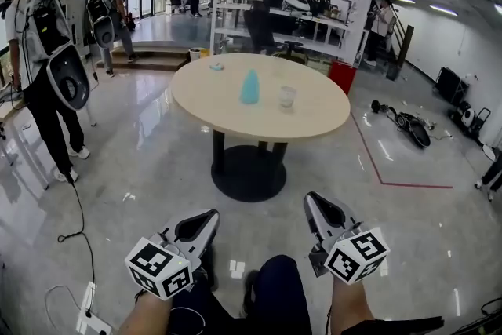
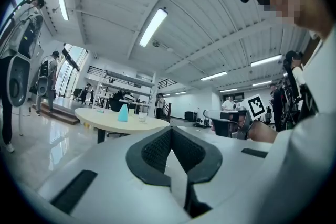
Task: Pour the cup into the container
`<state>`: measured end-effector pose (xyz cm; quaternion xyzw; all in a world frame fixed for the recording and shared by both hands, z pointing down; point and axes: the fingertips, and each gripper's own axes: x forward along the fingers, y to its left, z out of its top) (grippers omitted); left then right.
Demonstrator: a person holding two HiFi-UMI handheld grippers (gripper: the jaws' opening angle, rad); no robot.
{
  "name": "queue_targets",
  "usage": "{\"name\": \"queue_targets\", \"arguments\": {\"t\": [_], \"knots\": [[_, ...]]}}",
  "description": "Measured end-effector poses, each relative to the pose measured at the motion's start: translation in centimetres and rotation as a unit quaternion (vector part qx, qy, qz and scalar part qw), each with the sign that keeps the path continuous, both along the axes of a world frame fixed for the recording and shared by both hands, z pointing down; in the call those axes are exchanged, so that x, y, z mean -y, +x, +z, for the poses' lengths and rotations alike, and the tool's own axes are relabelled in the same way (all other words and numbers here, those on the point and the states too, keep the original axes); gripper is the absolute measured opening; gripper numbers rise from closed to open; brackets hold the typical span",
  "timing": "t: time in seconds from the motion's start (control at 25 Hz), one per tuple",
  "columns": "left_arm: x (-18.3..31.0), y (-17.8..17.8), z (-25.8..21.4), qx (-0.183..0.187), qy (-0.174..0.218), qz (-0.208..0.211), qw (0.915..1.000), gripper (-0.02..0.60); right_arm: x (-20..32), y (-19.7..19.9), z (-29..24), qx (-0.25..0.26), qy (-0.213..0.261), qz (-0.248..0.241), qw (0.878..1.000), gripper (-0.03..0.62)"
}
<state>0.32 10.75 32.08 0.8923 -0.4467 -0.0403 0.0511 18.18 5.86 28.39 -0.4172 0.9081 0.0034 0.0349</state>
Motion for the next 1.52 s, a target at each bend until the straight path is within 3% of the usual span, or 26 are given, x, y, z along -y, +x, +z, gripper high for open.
{"name": "queue_targets", "arguments": {"t": [0.24, 0.6, 0.72, 1.0, 1.2, 1.52], "knots": [[9.2, 0.0, 0.7, 0.001, -0.004, -0.003, 1.0, 0.002, 8.6, 1.0, 0.6, 0.012, 0.002, 0.011, 1.0, 0.008], [22.9, 2.3, 0.5, 0.02, 0.006, 0.04, 0.999, 0.002, 21.1, 2.4, 1.6, 0.011, 0.005, 0.046, 0.999, 0.011], [27.8, 1.4, 0.2, 0.022, 0.007, 0.047, 0.9986, 0.002, 25.8, 1.4, 1.6, 0.01, 0.002, 0.051, 0.999, 0.083], [38.7, -1.1, 1.1, 0.037, -0.002, 0.051, 0.998, 0.002, 36.6, -0.6, 3.1, -0.002, -0.01, 0.078, 0.997, 0.177], [44.2, -1.8, 1.7, 0.043, -0.002, 0.064, 0.997, 0.002, 41.7, 0.2, 4.7, -0.01, -0.027, 0.112, 0.993, 0.261], [49.6, -1.9, 2.1, 0.052, -0.006, 0.085, 0.995, 0.002, 46.5, 0.9, 6.0, -0.032, -0.058, 0.139, 0.988, 0.304]]}}
